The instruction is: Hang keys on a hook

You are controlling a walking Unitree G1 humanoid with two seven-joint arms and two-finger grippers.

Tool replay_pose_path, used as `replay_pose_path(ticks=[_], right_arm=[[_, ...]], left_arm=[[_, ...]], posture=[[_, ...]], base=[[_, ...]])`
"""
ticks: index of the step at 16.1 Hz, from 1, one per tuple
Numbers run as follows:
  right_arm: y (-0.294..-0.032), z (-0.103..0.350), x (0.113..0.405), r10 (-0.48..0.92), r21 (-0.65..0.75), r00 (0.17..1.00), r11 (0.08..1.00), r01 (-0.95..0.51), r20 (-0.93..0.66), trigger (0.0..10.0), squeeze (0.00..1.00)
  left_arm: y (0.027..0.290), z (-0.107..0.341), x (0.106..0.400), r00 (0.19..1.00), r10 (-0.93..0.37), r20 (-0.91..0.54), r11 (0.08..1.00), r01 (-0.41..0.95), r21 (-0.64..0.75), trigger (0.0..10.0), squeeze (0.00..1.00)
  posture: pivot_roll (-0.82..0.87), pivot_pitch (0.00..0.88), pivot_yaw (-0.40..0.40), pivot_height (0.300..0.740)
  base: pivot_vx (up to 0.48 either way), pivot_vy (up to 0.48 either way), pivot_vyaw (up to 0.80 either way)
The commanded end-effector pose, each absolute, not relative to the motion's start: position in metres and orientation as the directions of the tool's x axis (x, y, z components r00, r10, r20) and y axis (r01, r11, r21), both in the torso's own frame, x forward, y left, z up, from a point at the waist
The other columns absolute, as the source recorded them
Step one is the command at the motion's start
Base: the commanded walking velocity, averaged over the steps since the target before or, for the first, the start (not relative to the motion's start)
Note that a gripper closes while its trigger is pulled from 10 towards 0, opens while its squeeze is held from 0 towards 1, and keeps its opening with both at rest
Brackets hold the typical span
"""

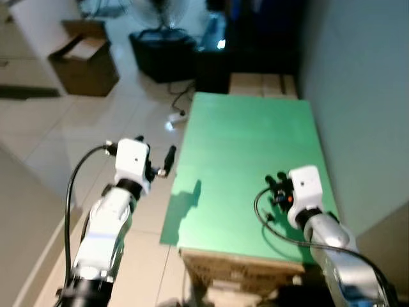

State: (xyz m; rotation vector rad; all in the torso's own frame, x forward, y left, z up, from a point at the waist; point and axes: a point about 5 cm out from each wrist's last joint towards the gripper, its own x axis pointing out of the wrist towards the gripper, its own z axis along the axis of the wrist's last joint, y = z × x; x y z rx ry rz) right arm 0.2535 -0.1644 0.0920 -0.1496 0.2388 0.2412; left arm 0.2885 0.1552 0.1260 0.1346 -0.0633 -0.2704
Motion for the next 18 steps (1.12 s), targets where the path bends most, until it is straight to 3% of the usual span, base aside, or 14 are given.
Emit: replay_pose_path(ticks=[1, 8, 9, 10, 14, 18], right_arm=[[-0.171, 0.09, 0.251, 0.198, -0.121, 0.942, 0.964, -0.237, -0.27, 10.0, 0.0], [-0.181, 0.092, 0.262, 0.197, -0.155, 0.914, 0.951, -0.266, -0.355, 10.0, 0.0], [-0.184, 0.091, 0.263, 0.193, -0.156, 0.909, 0.952, -0.265, -0.37, 10.0, 0.36], [-0.186, 0.088, 0.267, 0.208, -0.128, 0.886, 0.951, -0.283, -0.415, 10.0, 1.0], [-0.191, 0.079, 0.285, 0.273, -0.113, 0.78, 0.91, -0.399, -0.563, 10.0, 1.0], [-0.219, 0.061, 0.31, 0.226, -0.108, 0.671, 0.902, -0.419, -0.706, 10.0, 1.0]], left_arm=[[0.149, 0.125, 0.287, 0.956, -0.29, 0.039, 0.949, 0.282, 0.138, 10.0, 0.0], [0.149, 0.117, 0.277, 0.933, -0.359, -0.022, 0.921, 0.358, 0.15, 10.0, 0.0], [0.147, 0.117, 0.278, 0.932, -0.362, -0.022, 0.921, 0.361, 0.147, 10.0, 0.0], [0.146, 0.117, 0.281, 0.931, -0.363, -0.028, 0.92, 0.363, 0.15, 10.0, 0.0], [0.142, 0.117, 0.287, 0.924, -0.38, -0.053, 0.91, 0.383, 0.159, 10.0, 0.0], [0.124, 0.112, 0.275, 0.812, -0.572, -0.116, 0.799, 0.584, 0.146, 10.0, 0.0]], posture=[[-0.11, 0.083, 0.062, 0.74], [-0.1, 0.081, 0.049, 0.74], [-0.1, 0.08, 0.048, 0.74], [-0.1, 0.08, 0.05, 0.74], [-0.11, 0.102, 0.072, 0.74], [-0.09, 0.111, 0.075, 0.74]], base=[[0.0, 0.0, 0.0], [0.0, 0.0, 0.0], [0.0, 0.0, 0.0], [0.0, 0.0, 0.0], [0.0, 0.0, 0.0], [0.0, 0.0, 0.0]])
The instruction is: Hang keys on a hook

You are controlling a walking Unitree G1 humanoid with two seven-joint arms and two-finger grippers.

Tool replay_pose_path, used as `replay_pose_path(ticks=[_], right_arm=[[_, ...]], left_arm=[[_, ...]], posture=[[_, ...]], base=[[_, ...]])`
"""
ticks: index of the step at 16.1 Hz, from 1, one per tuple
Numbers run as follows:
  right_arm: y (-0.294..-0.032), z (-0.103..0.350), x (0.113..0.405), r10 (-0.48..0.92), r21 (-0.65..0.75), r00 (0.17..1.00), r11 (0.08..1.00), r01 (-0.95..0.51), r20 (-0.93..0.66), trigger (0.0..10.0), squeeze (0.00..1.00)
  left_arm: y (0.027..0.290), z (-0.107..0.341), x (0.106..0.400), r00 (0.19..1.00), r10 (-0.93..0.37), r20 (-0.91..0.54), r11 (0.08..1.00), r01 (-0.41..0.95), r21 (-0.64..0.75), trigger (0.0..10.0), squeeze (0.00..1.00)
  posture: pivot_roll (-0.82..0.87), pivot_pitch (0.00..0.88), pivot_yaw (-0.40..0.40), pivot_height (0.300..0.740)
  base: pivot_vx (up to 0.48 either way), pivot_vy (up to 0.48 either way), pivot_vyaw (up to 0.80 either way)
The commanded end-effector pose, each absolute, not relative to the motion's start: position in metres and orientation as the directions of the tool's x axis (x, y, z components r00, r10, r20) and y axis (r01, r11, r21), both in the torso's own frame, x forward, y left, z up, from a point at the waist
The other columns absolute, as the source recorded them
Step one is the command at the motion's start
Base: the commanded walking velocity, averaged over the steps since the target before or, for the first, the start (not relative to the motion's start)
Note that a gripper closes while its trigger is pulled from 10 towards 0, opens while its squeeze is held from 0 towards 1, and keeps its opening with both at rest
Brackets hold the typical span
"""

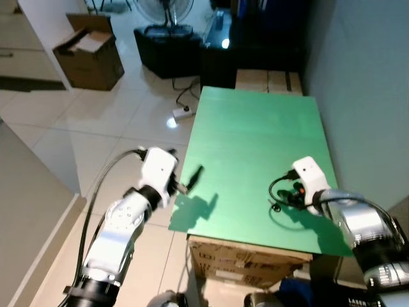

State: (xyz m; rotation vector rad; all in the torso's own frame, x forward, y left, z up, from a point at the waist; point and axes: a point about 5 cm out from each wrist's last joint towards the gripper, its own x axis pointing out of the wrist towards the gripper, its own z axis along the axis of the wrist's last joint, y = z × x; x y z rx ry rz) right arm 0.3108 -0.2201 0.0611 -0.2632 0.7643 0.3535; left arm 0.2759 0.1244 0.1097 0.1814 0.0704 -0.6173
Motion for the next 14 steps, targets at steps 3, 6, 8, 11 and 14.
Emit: replay_pose_path(ticks=[3, 6, 8, 11, 14], right_arm=[[-0.228, 0.059, 0.321, 0.218, -0.089, 0.622, 0.901, -0.424, -0.752, 10.0, 1.0], [-0.223, 0.055, 0.324, 0.255, -0.052, 0.581, 0.888, -0.458, -0.773, 10.0, 1.0], [-0.221, 0.055, 0.327, 0.246, -0.069, 0.561, 0.874, -0.481, -0.79, 10.0, 1.0], [-0.225, 0.058, 0.332, 0.202, -0.118, 0.543, 0.86, -0.497, -0.815, 10.0, 1.0], [-0.231, 0.057, 0.33, 0.143, -0.171, 0.518, 0.842, -0.511, -0.843, 10.0, 0.99]], left_arm=[[0.12, 0.113, 0.266, 0.688, -0.704, -0.177, 0.68, 0.725, 0.114, 10.0, 0.0], [0.123, 0.118, 0.258, 0.575, -0.789, -0.218, 0.576, 0.815, 0.063, 10.0, 0.0], [0.124, 0.123, 0.261, 0.531, -0.811, -0.244, 0.529, 0.845, 0.08, 10.0, 0.0], [0.124, 0.131, 0.268, 0.527, -0.814, -0.245, 0.521, 0.848, 0.093, 10.0, 0.0], [0.122, 0.133, 0.271, 0.538, -0.808, -0.24, 0.53, 0.842, 0.102, 10.0, 0.0]], posture=[[-0.08, 0.128, 0.076, 0.74], [-0.08, 0.136, 0.081, 0.74], [-0.08, 0.148, 0.084, 0.74], [-0.08, 0.19, 0.079, 0.74], [-0.08, 0.207, 0.084, 0.74]], base=[[0.0, 0.0, 0.0], [0.0, 0.0, 0.0], [0.0, 0.0, 0.0], [0.0, 0.0, 0.0], [0.0, 0.0, 0.0]])
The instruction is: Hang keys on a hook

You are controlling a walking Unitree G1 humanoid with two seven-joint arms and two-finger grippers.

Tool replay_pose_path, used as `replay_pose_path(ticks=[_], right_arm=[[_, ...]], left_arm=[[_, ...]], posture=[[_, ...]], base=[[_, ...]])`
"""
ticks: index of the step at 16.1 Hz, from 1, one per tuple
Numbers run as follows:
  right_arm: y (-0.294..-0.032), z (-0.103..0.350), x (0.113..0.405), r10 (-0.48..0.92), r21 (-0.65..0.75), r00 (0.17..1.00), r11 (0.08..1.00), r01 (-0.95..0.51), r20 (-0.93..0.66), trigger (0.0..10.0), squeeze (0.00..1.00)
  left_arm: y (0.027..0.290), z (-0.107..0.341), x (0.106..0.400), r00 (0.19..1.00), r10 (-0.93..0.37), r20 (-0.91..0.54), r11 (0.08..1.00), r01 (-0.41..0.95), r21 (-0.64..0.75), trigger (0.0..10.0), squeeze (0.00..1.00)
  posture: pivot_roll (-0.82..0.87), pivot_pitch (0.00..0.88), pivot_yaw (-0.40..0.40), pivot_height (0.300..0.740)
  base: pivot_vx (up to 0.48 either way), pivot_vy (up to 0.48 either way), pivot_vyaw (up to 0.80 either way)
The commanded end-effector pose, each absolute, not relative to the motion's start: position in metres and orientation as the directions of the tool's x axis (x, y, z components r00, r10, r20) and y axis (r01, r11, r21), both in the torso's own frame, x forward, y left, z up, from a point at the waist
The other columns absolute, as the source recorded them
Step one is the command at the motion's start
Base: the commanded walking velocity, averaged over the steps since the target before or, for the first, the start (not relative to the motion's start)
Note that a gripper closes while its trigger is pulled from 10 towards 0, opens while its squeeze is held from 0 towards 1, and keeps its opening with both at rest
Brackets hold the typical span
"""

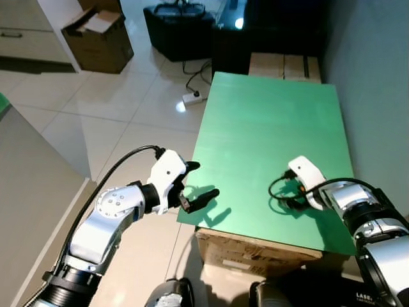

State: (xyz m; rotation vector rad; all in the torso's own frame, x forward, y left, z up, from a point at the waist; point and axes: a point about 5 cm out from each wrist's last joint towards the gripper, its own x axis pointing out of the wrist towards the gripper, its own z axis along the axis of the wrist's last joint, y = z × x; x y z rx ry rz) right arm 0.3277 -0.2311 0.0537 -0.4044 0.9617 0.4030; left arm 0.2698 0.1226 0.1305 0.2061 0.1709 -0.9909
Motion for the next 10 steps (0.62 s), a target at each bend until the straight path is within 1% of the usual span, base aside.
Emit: replay_pose_path(ticks=[1, 2, 7, 8, 10], right_arm=[[-0.2315, 0.0555, 0.3295, 0.141, -0.174, 0.516, 0.84, -0.515, -0.845, 10.0, 0.09], [-0.2323, 0.0535, 0.328, 0.14, -0.173, 0.507, 0.836, -0.521, -0.85, 10.0, 0.0], [-0.2304, 0.0528, 0.329, 0.15, -0.174, 0.525, 0.838, -0.517, -0.837, 10.0, 0.0], [-0.2295, 0.0524, 0.3288, 0.156, -0.168, 0.522, 0.837, -0.52, -0.839, 3.7, 0.0], [-0.229, 0.0508, 0.3278, 0.158, -0.167, 0.514, 0.832, -0.529, -0.843, 0.4, 0.0]], left_arm=[[0.1214, 0.1328, 0.2703, 0.537, -0.809, -0.24, 0.529, 0.842, 0.102, 10.0, 0.0], [0.1208, 0.1325, 0.2698, 0.537, -0.809, -0.241, 0.529, 0.842, 0.101, 10.0, 0.0], [0.1198, 0.1308, 0.2671, 0.539, -0.806, -0.245, 0.531, 0.841, 0.1, 10.0, 0.0], [0.1202, 0.1315, 0.2664, 0.537, -0.807, -0.246, 0.53, 0.842, 0.1, 10.0, 0.0], [0.1226, 0.135, 0.2661, 0.536, -0.808, -0.245, 0.528, 0.843, 0.102, 10.0, 0.0]], posture=[[-0.07, 0.21, 0.083, 0.74], [-0.07, 0.212, 0.084, 0.74], [-0.07, 0.222, 0.091, 0.74], [-0.07, 0.223, 0.09, 0.74], [-0.07, 0.227, 0.089, 0.74]], base=[[0.0, 0.0, 0.0], [0.0, 0.0, 0.0], [0.0, 0.0, 0.0], [0.0, 0.0, 0.0], [0.0, 0.0, 0.0]])
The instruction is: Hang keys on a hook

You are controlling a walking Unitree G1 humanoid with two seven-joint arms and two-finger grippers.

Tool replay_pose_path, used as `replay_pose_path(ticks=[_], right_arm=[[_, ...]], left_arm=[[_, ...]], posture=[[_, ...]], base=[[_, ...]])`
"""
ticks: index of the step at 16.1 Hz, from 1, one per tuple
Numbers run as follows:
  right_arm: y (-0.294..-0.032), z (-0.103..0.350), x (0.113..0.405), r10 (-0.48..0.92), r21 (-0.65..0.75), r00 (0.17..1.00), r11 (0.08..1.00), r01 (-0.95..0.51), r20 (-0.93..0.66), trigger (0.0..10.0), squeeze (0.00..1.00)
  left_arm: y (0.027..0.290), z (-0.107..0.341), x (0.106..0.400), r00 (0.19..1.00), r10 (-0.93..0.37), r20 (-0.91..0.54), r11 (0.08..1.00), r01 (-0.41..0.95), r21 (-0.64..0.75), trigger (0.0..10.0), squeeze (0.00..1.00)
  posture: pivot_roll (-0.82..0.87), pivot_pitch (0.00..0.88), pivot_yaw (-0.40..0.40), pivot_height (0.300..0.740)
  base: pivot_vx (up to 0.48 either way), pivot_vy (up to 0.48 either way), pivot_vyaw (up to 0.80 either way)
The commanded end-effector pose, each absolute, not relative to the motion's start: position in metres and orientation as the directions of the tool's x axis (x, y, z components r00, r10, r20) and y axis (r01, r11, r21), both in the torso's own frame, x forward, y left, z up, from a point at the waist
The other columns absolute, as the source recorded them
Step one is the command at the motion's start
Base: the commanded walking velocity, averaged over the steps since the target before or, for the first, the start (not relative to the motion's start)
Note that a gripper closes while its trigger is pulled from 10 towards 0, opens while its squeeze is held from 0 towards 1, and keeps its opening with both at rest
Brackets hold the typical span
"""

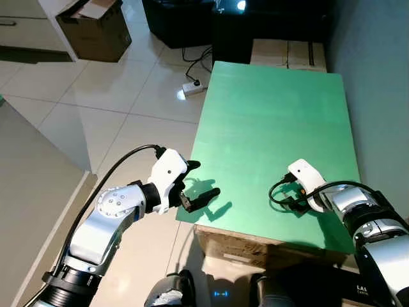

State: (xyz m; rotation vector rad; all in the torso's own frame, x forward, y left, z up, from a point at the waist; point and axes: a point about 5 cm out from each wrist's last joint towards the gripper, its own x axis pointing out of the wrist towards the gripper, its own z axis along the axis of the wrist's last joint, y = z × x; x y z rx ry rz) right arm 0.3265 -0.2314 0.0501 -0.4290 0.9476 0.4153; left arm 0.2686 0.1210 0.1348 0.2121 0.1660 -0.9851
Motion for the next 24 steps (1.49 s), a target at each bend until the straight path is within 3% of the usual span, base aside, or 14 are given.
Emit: replay_pose_path(ticks=[1, 24], right_arm=[[-0.229, 0.0504, 0.3275, 0.159, -0.164, 0.512, 0.833, -0.529, -0.844, 0.0, 0.0], [-0.2372, 0.0519, 0.3237, 0.177, -0.122, 0.466, 0.831, -0.542, -0.867, 0.0, 0.0]], left_arm=[[0.1226, 0.1354, 0.266, 0.535, -0.809, -0.246, 0.527, 0.844, 0.102, 10.0, 0.0], [0.119, 0.1368, 0.2628, 0.527, -0.812, -0.251, 0.519, 0.848, 0.103, 10.0, 0.0]], posture=[[-0.07, 0.227, 0.089, 0.74], [-0.09, 0.217, 0.09, 0.74]], base=[[0.0, 0.0, 0.0], [0.0, 0.0, 0.0]])
